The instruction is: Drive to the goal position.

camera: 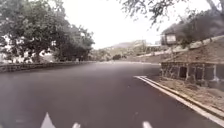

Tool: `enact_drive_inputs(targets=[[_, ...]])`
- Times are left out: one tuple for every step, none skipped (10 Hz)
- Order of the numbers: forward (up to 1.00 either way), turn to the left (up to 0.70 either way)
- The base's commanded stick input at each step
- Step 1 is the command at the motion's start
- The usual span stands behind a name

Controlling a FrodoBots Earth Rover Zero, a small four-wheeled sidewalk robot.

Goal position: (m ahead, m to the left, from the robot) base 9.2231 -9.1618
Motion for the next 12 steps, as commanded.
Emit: enact_drive_inputs(targets=[[0.7, -0.12], [0.7, -0.18], [0.7, -0.02], [0.7, -0.01], [0.7, 0.0], [0.7, -0.22], [0.7, -0.16], [0.7, -0.1], [0.7, -0.15], [0.7, -0.19], [0.7, -0.14], [0.7, -0.09]])
